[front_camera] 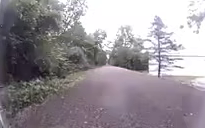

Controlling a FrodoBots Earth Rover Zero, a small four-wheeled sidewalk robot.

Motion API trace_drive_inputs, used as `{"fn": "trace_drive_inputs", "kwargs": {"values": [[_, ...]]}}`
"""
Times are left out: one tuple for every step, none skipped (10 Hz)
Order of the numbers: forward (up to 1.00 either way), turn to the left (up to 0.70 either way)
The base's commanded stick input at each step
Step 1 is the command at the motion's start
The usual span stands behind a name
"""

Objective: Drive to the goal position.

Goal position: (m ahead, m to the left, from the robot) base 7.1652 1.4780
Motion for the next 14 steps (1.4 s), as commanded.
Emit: {"fn": "trace_drive_inputs", "kwargs": {"values": [[0.7,0.0],[0.7,0.0],[0.7,0.0],[0.7,0.0],[0.7,0.0],[0.7,0.0],[0.7,0.0],[0.7,0.0],[0.7,0.0],[0.7,0.0],[0.7,0.0],[0.7,0.0],[0.7,0.0],[0.7,0.0]]}}
